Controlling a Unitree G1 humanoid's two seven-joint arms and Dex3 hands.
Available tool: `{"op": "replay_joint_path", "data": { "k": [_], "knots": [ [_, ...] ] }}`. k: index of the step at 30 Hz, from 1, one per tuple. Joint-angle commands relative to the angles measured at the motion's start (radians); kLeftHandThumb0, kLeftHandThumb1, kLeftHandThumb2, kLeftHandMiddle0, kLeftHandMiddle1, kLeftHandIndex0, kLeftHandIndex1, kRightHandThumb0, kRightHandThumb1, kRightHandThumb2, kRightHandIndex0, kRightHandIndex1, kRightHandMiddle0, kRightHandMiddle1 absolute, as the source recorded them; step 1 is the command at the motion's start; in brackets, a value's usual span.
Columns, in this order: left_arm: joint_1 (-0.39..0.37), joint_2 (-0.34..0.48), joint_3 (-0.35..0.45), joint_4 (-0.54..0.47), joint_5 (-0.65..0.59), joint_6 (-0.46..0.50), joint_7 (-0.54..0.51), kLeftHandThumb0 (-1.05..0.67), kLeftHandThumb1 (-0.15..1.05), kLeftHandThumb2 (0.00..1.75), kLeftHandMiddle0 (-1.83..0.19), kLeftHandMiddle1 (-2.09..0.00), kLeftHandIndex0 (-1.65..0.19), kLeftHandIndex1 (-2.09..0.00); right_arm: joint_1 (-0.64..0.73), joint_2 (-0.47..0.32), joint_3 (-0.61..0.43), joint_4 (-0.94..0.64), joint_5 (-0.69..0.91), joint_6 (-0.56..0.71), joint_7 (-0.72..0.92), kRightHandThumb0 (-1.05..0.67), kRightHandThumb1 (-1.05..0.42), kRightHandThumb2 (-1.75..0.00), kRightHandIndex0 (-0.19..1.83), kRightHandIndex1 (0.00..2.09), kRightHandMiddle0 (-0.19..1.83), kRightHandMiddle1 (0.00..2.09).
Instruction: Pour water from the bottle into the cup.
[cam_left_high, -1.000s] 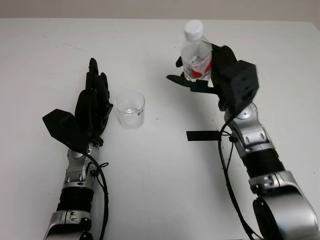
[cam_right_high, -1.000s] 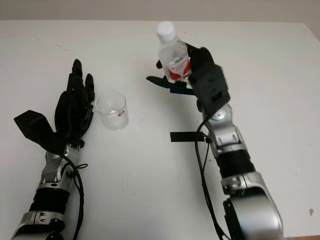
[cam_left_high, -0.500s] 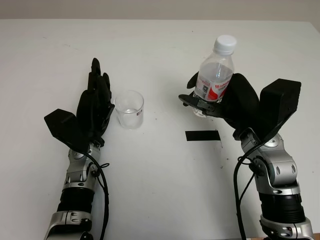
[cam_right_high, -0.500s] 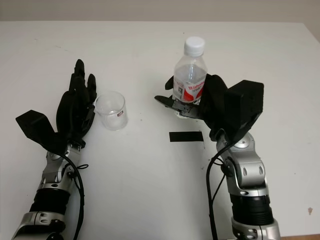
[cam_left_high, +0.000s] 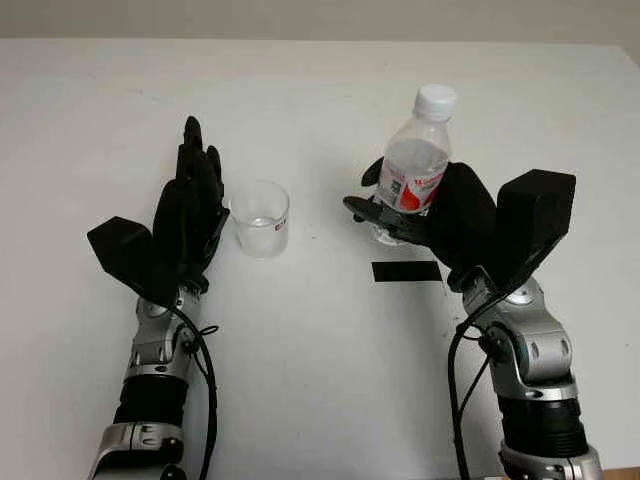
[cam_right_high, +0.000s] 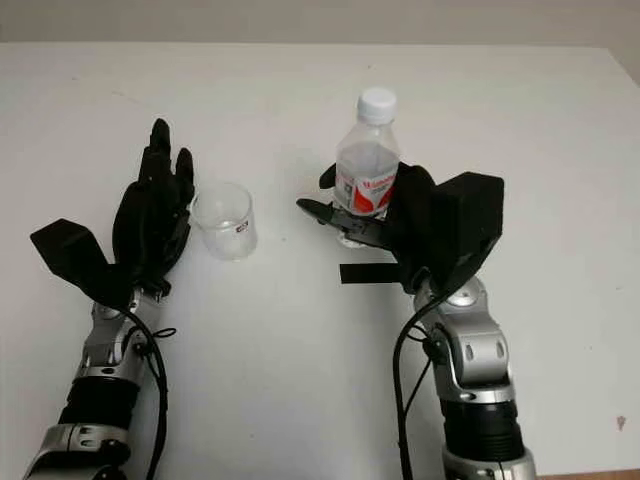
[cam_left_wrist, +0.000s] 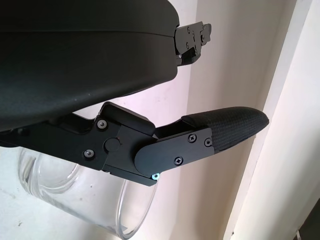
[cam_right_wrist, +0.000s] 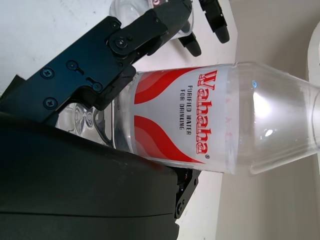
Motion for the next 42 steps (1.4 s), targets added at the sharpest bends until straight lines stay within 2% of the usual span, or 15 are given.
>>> {"op": "replay_joint_path", "data": {
  "k": [1,6,9,13,28,42],
  "knots": [
    [0.019,0.004,0.005,-0.021,-0.005,0.007,-0.003,-0.82,1.05,0.71,0.18,-0.05,0.19,-0.03,0.019,0.006,0.002,0.011,-0.015,-0.048,0.003,-0.26,-1.05,-0.25,1.43,2.09,1.09,2.09],
    [0.022,0.015,0.007,-0.021,-0.009,0.009,-0.017,-0.81,1.05,0.71,0.19,-0.02,0.19,-0.01,0.051,0.001,0.008,0.039,-0.058,-0.12,0.0,-0.26,-1.05,-0.26,1.43,2.09,1.08,2.09],
    [0.022,0.018,0.01,-0.021,-0.012,0.012,-0.019,-0.81,1.05,0.71,0.19,-0.03,0.19,0.0,0.069,0.0,0.0,0.039,-0.07,-0.127,-0.002,-0.27,-1.05,-0.24,1.37,2.09,0.97,2.09],
    [0.021,0.021,0.007,-0.025,-0.006,0.017,-0.013,-0.81,1.05,0.71,0.19,-0.04,0.19,0.0,0.093,-0.002,-0.012,0.028,-0.067,-0.133,0.003,-0.26,-1.05,-0.25,1.33,2.09,0.97,2.09],
    [0.018,0.027,0.01,-0.032,-0.016,0.034,-0.024,-0.82,1.05,0.7,0.19,-0.03,0.19,0.0,0.13,0.012,-0.013,-0.004,-0.065,-0.125,0.011,-0.26,-1.05,-0.28,1.41,2.09,1.1,2.09],
    [0.029,0.034,0.011,-0.046,-0.003,0.033,-0.019,-0.82,1.05,0.71,0.19,-0.03,0.19,0.0,0.126,0.028,0.002,0.064,-0.089,-0.138,-0.001,-0.27,-1.05,-0.27,1.49,2.09,1.22,2.09]
  ]
}}
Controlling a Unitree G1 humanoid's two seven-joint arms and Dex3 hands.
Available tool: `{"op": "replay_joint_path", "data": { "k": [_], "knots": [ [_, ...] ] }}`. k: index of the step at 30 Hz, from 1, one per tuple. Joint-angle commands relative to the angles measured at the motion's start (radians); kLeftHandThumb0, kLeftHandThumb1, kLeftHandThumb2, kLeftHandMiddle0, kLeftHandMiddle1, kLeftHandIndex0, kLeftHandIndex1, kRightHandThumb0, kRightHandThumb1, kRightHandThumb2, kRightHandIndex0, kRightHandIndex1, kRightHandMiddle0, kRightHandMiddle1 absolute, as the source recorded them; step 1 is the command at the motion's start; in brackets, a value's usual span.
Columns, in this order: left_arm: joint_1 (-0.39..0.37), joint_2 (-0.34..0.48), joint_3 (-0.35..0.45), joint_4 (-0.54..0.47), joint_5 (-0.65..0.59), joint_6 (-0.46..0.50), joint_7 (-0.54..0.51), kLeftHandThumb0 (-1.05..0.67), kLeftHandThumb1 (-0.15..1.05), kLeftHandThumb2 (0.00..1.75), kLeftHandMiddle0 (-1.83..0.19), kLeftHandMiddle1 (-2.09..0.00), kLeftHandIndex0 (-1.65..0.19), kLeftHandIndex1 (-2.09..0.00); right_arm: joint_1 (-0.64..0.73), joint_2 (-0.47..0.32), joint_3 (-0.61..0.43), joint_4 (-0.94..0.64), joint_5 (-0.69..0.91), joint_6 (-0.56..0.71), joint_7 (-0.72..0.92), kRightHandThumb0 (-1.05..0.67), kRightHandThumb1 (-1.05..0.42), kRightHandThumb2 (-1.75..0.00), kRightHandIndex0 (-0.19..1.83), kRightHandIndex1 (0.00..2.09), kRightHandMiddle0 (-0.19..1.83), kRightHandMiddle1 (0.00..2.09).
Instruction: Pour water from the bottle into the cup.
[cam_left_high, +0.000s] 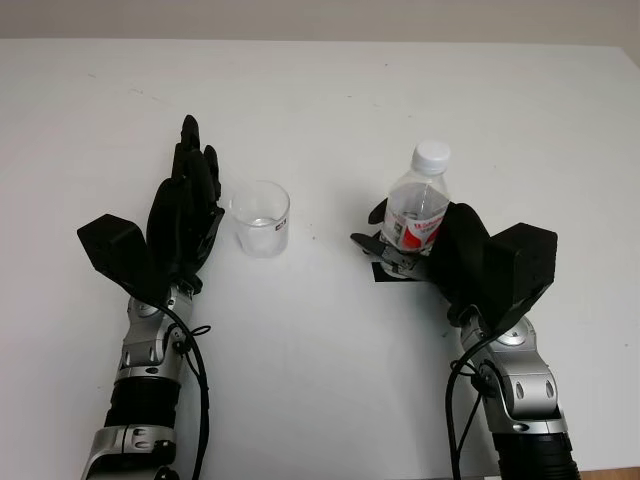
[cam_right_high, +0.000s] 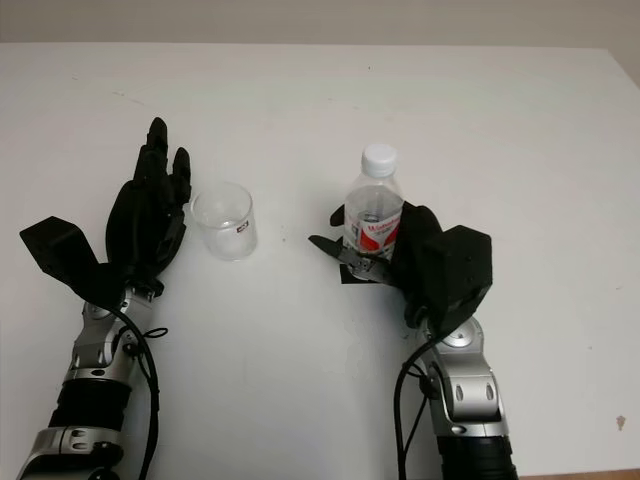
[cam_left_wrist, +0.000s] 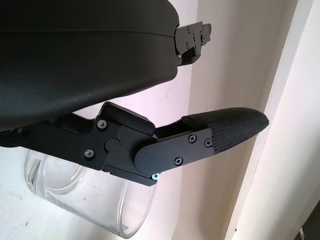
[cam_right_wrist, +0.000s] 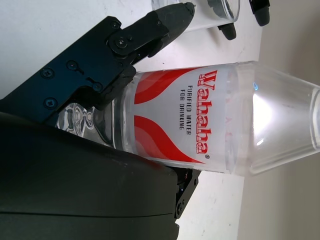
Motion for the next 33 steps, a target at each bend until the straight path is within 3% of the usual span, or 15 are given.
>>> {"op": "replay_joint_path", "data": {
  "k": [1,4,5,9,10,12,13,16,19,28,31,33],
  "knots": [
    [0.019,0.009,0.006,-0.019,0.003,0.001,0.002,-0.82,1.05,0.71,0.19,-0.03,0.19,0.0,0.003,-0.001,0.001,0.017,0.0,-0.013,0.009,-0.27,-1.05,-0.27,1.49,2.09,1.22,2.09],
    [0.019,0.011,0.007,-0.021,0.0,0.007,0.0,-0.82,1.05,0.7,0.19,-0.02,0.19,0.0,0.003,-0.007,0.0,0.036,0.004,-0.027,0.03,-0.27,-1.05,-0.25,1.44,2.09,1.16,2.09],
    [0.019,0.011,0.007,-0.022,0.0,0.008,-0.001,-0.82,1.05,0.7,0.19,-0.02,0.19,0.0,0.004,-0.009,0.0,0.043,0.002,-0.037,0.035,-0.28,-1.05,-0.22,1.31,2.09,1.06,2.09],
    [0.017,0.013,0.01,-0.016,-0.004,0.006,-0.012,-0.81,1.05,0.7,0.19,-0.01,0.19,0.0,0.011,-0.018,0.01,0.057,-0.023,-0.066,0.045,-0.38,-1.02,-0.07,0.23,2.09,0.39,2.09],
    [0.017,0.013,0.011,-0.016,-0.004,0.007,-0.012,-0.81,1.05,0.7,0.19,-0.01,0.19,0.0,0.015,-0.025,0.013,0.059,-0.024,-0.079,0.059,-0.4,-1.01,-0.06,0.04,2.03,0.26,2.09],
    [0.017,0.013,0.013,-0.017,-0.005,0.01,-0.011,-0.81,1.05,0.7,0.19,-0.02,0.19,0.0,0.022,-0.038,0.017,0.063,-0.021,-0.099,0.089,-0.42,-1.0,-0.05,-0.13,1.78,0.08,2.02],
    [0.017,0.013,0.014,-0.018,-0.005,0.011,-0.01,-0.82,1.05,0.7,0.19,-0.02,0.19,0.0,0.025,-0.043,0.019,0.066,-0.024,-0.11,0.099,-0.44,-0.99,-0.05,-0.17,1.55,0.03,1.93],
    [0.018,0.015,0.015,-0.021,-0.005,0.015,-0.011,-0.82,1.05,0.69,0.19,-0.03,0.19,0.0,0.036,-0.052,0.025,0.065,-0.036,-0.13,0.11,-0.49,-0.98,-0.05,-0.19,1.17,-0.04,1.75],
    [0.018,0.016,0.016,-0.023,-0.007,0.016,-0.013,-0.81,1.05,0.69,0.19,-0.04,0.19,0.0,0.048,-0.051,0.026,0.055,-0.046,-0.14,0.106,-0.52,-0.98,-0.05,-0.19,0.95,-0.08,1.62],
    [0.013,0.023,0.018,-0.018,-0.008,0.018,-0.019,-0.81,1.05,0.7,0.19,-0.04,0.19,0.0,0.083,-0.036,0.018,0.007,-0.048,-0.107,0.074,-0.54,-0.97,-0.05,-0.12,0.67,-0.06,1.37],
    [0.012,0.027,0.019,-0.013,-0.008,0.014,-0.023,-0.81,1.05,0.7,0.19,-0.03,0.19,0.0,0.09,-0.03,0.017,-0.013,-0.049,-0.088,0.063,-0.54,-0.95,-0.05,-0.09,0.61,-0.06,1.24],
    [0.011,0.027,0.02,-0.009,-0.01,0.008,-0.025,-0.81,1.05,0.7,0.19,-0.03,0.19,0.0,0.097,-0.033,0.02,-0.022,-0.056,-0.091,0.058,-0.57,-0.94,-0.05,-0.06,0.48,-0.08,1.04]
  ]
}}
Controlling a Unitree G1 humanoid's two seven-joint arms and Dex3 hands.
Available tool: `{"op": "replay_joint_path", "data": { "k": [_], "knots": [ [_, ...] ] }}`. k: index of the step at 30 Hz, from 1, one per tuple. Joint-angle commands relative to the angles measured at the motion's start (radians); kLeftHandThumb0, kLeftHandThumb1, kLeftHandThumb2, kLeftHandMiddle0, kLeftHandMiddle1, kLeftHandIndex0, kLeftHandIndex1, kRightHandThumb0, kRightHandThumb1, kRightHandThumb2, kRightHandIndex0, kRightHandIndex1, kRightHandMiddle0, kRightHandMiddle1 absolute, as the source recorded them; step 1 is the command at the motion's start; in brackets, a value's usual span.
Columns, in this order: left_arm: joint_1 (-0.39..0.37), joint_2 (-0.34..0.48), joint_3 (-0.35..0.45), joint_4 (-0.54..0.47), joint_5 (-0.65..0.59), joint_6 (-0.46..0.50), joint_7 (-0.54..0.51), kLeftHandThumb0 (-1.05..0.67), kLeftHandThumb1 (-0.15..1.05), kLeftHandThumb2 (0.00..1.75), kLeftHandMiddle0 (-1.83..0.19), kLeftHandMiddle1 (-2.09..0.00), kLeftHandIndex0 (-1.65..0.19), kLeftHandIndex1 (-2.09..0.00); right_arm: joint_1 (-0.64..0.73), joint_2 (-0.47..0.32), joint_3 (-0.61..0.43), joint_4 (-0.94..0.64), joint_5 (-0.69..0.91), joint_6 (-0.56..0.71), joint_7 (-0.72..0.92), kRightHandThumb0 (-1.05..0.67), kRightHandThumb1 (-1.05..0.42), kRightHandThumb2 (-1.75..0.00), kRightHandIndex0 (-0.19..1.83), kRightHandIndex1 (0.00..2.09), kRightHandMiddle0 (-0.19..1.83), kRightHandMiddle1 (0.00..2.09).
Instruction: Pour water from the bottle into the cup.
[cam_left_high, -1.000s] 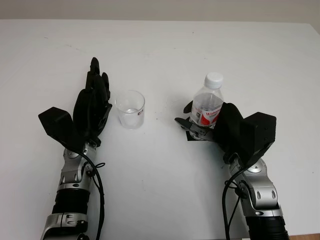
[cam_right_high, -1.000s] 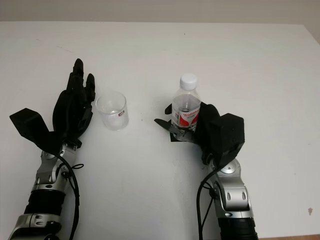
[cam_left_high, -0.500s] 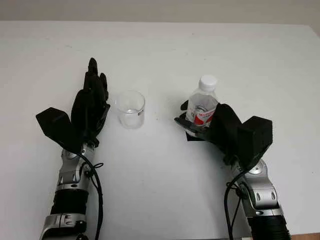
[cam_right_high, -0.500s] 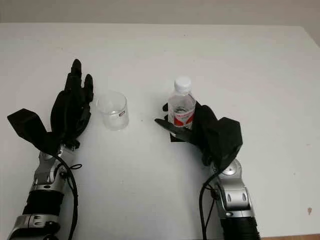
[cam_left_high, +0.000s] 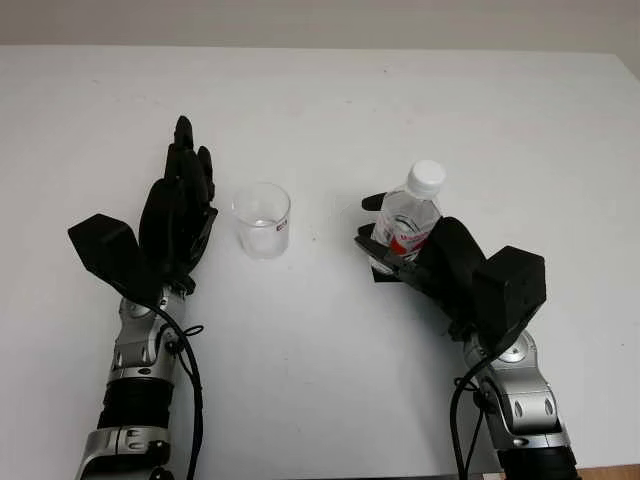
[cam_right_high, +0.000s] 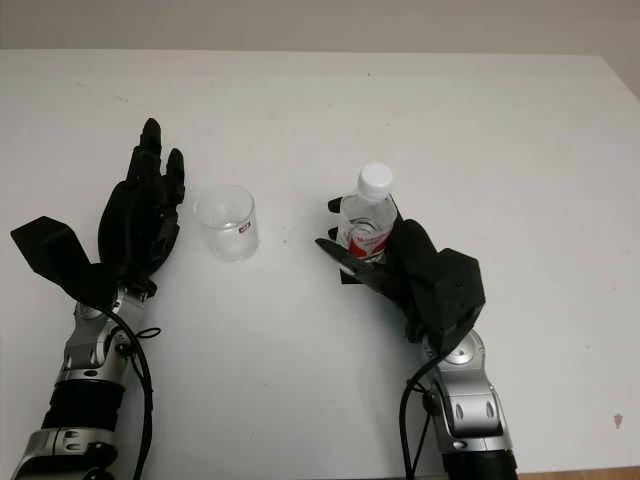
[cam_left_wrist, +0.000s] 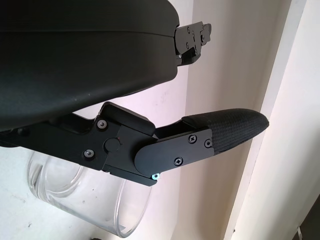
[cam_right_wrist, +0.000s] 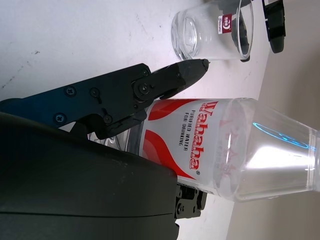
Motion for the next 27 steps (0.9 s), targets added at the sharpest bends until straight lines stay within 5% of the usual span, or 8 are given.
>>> {"op": "replay_joint_path", "data": {
  "k": [1,3,7,14,27],
  "knots": [
    [0.01,0.006,0.005,-0.006,-0.003,-0.01,-0.007,-0.81,1.05,0.7,0.19,-0.03,0.19,0.0,0.03,-0.01,-0.01,-0.012,-0.01,-0.001,-0.009,-0.58,-0.94,-0.05,-0.06,0.38,-0.11,0.91],
    [0.01,0.006,0.005,-0.007,-0.001,-0.008,-0.006,-0.81,1.05,0.69,0.19,-0.04,0.19,0.0,0.035,-0.026,-0.007,-0.01,-0.008,-0.015,0.013,-0.64,-0.93,-0.05,-0.12,0.13,-0.16,0.47],
    [0.009,0.004,0.002,-0.014,0.0,0.0,-0.003,-0.81,1.05,0.69,0.19,-0.03,0.19,0.0,0.035,-0.051,-0.014,-0.003,0.02,-0.015,0.069,-0.75,-0.9,-0.05,-0.19,0.01,-0.19,0.05],
    [0.013,0.001,-0.003,-0.014,0.006,-0.005,0.0,-0.81,1.05,0.7,0.19,-0.01,0.19,0.0,0.024,-0.098,-0.012,0.027,-0.021,-0.043,0.09,-0.98,-0.91,-0.06,-0.19,0.0,-0.19,0.0],
    [0.015,-0.003,-0.002,-0.01,0.01,-0.01,0.006,-0.82,1.05,0.69,0.19,-0.03,0.19,0.0,-0.02,-0.086,-0.038,0.174,-0.037,-0.171,0.027,-1.05,-0.9,-0.05,-0.19,0.0,-0.19,0.0]
  ]
}}
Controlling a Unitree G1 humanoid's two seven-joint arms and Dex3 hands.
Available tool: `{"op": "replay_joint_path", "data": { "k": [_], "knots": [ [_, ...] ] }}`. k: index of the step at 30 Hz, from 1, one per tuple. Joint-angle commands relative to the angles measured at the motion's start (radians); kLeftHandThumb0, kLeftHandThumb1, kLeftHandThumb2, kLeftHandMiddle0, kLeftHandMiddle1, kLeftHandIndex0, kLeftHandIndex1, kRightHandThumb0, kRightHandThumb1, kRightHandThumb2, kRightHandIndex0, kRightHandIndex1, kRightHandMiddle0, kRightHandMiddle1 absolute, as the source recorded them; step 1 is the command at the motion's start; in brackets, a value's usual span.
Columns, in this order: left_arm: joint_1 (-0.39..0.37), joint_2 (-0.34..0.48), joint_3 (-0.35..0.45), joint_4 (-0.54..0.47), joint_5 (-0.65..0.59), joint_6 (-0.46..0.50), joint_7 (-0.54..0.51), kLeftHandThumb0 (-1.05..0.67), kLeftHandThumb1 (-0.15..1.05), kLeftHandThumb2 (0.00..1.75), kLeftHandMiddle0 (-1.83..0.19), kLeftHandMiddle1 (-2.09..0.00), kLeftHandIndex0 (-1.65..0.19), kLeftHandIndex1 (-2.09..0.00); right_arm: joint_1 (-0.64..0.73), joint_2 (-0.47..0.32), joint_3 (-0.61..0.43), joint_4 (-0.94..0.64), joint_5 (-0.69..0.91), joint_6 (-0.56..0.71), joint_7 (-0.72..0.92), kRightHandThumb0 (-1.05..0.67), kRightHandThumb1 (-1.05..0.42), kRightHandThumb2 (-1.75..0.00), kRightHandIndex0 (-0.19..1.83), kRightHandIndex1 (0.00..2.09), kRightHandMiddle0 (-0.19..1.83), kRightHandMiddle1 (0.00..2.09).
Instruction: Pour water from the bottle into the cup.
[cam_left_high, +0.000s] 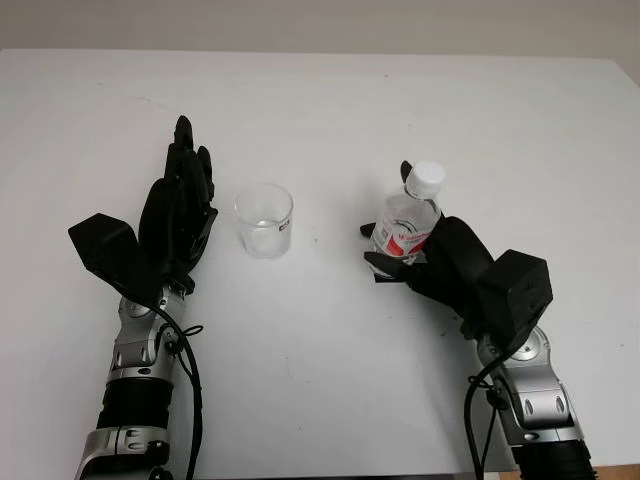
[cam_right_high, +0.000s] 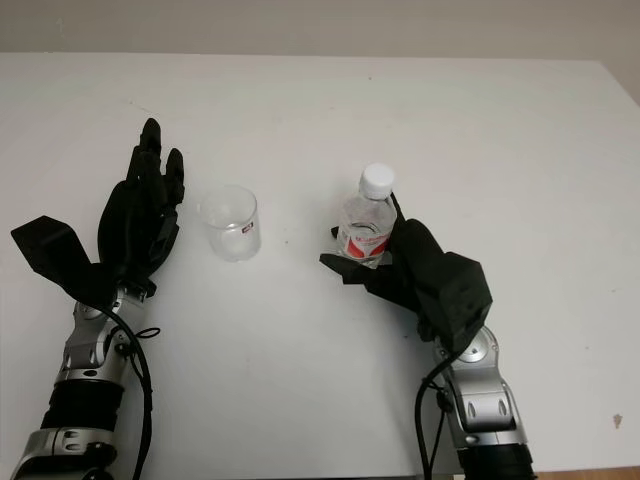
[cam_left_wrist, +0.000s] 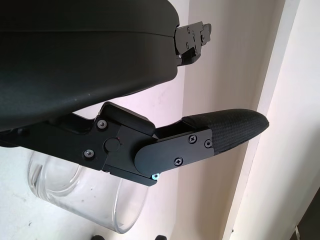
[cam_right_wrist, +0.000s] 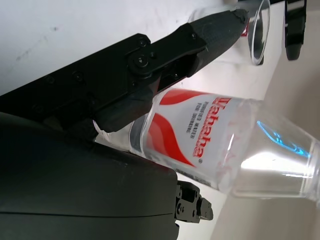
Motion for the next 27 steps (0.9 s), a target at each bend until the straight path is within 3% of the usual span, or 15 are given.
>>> {"op": "replay_joint_path", "data": {
  "k": [1,4,16,27],
  "knots": [
    [0.014,-0.001,-0.001,-0.008,0.002,-0.011,-0.001,-0.82,1.05,0.69,0.19,-0.03,0.19,0.0,0.016,-0.005,-0.031,0.048,-0.007,-0.031,-0.029,-1.05,-0.91,-0.06,-0.19,0.0,-0.19,0.0],
    [0.013,0.001,-0.002,-0.007,0.003,-0.011,-0.005,-0.81,1.05,0.7,0.19,-0.02,0.19,0.0,0.014,0.005,-0.044,0.091,-0.001,-0.116,-0.053,-0.99,-0.91,-0.06,-0.19,0.0,-0.19,0.0],
    [0.002,0.003,-0.003,0.01,0.007,-0.026,-0.011,-0.82,1.05,0.7,0.19,-0.01,0.19,0.0,0.033,0.021,-0.096,0.136,0.082,-0.238,-0.034,-0.97,-0.92,-0.06,-0.19,0.0,-0.19,0.0],
    [-0.011,0.0,-0.005,0.02,0.005,-0.023,-0.013,-0.83,1.05,0.69,0.19,-0.02,0.19,0.0,0.114,0.031,-0.02,-0.012,0.02,-0.284,-0.005,-0.98,-0.88,-0.05,-0.19,0.0,-0.19,0.0]
  ]
}}
